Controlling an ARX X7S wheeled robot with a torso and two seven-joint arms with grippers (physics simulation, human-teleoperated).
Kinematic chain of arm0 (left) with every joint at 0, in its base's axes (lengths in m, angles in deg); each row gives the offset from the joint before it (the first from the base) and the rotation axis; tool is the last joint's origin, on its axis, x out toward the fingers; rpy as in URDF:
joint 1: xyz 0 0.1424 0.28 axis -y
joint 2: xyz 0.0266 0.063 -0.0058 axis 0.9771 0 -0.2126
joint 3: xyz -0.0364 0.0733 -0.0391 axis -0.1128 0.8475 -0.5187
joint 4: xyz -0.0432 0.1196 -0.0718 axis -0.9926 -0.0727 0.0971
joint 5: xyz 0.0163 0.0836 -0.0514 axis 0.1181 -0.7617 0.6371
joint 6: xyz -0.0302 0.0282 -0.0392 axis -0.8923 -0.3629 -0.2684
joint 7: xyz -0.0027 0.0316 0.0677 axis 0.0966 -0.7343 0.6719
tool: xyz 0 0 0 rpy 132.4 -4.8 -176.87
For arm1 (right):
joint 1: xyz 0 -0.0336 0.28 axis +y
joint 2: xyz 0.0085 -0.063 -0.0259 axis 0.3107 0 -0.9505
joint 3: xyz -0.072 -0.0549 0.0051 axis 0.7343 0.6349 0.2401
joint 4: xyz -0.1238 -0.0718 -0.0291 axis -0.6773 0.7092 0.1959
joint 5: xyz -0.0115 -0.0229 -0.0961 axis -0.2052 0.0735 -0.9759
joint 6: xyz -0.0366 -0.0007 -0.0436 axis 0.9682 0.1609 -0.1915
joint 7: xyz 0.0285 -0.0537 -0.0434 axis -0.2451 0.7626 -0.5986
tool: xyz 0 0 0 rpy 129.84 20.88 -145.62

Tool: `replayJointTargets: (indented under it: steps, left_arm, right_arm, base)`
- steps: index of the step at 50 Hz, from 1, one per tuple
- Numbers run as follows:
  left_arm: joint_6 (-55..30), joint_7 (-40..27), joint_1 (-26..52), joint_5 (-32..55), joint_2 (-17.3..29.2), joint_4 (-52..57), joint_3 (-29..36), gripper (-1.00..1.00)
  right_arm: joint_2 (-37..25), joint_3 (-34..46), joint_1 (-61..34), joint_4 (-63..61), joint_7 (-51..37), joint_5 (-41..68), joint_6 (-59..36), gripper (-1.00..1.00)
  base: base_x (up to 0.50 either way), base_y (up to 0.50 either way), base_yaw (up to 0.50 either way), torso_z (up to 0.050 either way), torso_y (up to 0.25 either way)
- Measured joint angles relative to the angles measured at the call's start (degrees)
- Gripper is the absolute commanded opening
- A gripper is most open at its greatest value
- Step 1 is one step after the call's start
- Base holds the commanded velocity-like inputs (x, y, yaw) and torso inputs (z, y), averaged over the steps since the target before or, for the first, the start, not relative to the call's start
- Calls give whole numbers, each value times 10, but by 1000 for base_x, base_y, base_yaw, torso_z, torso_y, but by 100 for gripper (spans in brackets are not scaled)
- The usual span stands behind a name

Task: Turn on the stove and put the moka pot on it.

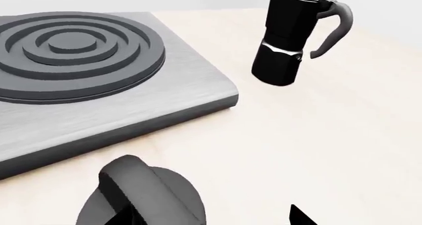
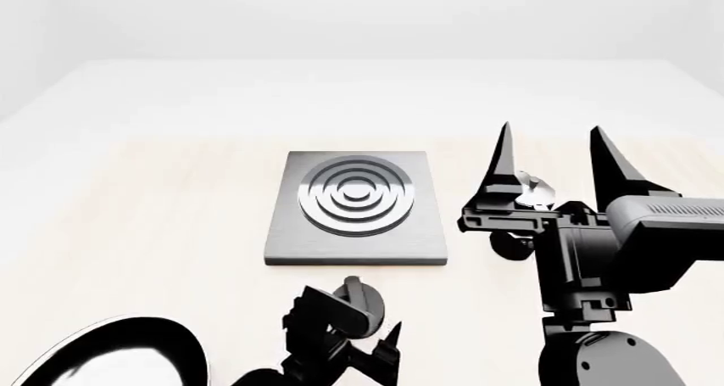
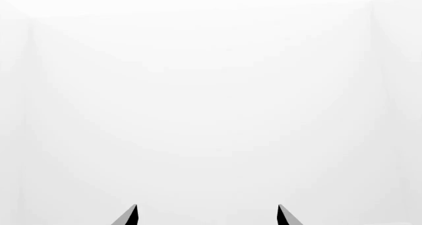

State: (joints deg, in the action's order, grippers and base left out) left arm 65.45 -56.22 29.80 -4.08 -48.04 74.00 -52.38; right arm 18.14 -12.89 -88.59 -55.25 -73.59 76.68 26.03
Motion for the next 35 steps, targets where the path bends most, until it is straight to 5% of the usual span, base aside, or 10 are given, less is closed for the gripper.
replayJointTargets:
  steps: [35]
  left_arm:
    - [3, -40, 26, -8, 18, 97, 10, 100]
  right_arm:
    - [-4, 3, 3, 6, -2, 2, 8, 100]
  base:
    - [0, 0, 0, 0, 0]
